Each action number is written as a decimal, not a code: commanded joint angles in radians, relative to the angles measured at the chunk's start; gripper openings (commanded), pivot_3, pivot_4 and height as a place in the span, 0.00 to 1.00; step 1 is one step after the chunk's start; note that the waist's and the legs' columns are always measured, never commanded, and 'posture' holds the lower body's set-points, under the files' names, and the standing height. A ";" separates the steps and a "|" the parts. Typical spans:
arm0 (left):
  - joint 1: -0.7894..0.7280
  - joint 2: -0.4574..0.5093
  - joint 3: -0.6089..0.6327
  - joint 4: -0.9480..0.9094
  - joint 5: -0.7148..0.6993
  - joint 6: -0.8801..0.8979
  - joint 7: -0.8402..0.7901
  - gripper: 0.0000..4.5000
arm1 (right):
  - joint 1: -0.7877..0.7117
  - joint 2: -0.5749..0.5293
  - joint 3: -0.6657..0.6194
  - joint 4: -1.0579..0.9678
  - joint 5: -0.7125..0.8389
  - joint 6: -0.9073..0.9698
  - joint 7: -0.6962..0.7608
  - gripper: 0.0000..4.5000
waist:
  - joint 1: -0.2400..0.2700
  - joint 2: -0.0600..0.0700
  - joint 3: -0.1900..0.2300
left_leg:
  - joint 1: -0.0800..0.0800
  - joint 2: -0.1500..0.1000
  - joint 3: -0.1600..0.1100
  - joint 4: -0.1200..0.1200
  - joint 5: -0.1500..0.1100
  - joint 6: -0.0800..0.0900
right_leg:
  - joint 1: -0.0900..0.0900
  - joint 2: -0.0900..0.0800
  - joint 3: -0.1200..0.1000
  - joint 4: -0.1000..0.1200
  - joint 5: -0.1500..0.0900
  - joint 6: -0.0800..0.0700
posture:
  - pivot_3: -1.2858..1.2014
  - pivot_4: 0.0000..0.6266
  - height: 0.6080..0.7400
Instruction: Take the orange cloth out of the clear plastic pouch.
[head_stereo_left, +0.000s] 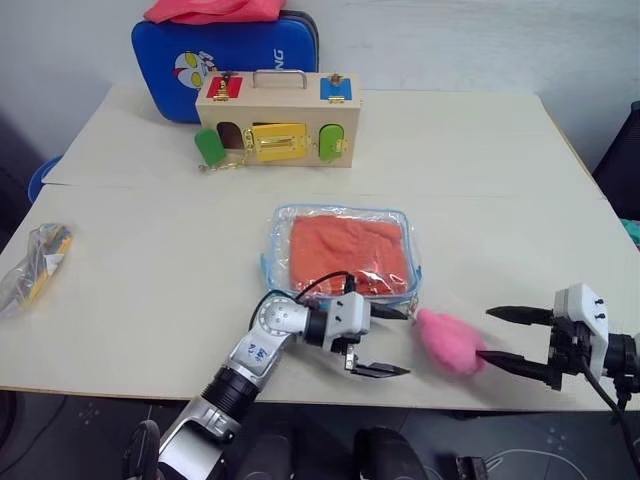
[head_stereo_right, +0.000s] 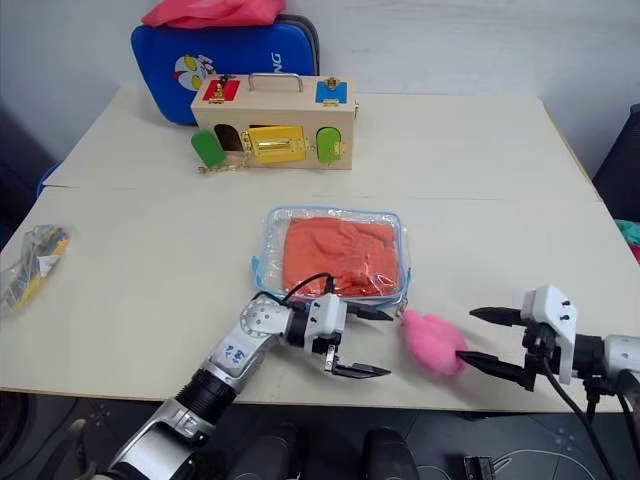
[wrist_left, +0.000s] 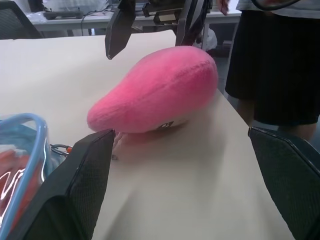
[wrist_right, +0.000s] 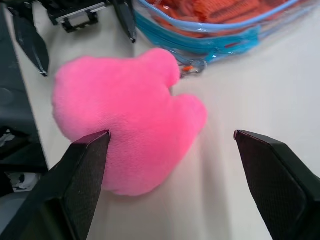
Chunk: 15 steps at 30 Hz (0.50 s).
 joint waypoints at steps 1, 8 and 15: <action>-0.008 0.007 0.034 -0.020 -0.027 -0.016 -0.008 1.00 | -0.025 0.014 -0.031 0.023 0.020 0.004 -0.019 0.92 | 0.000 0.000 0.000 | 0.000 0.000 0.000 0.000 0.000 0.000 | 0.000 0.000 0.000 0.000 0.000 0.000 | 0.52 0.24 1.00; -0.044 -0.018 0.028 -0.010 -0.026 -0.022 -0.033 1.00 | 0.030 -0.019 -0.107 0.054 -0.022 -0.121 0.051 0.92 | 0.014 0.000 0.000 | -0.001 -0.001 0.000 0.001 0.000 0.000 | 0.000 0.000 -0.001 0.000 0.000 0.000 | 0.52 0.24 1.00; 0.054 0.191 0.139 -0.259 -0.184 0.136 -0.147 1.00 | 0.088 -0.027 -0.078 -0.011 -0.013 -0.082 0.078 1.00 | -0.002 0.001 0.000 | 0.000 0.002 0.000 0.000 0.000 -0.001 | 0.000 0.001 0.001 -0.001 0.000 0.000 | 0.52 0.24 1.00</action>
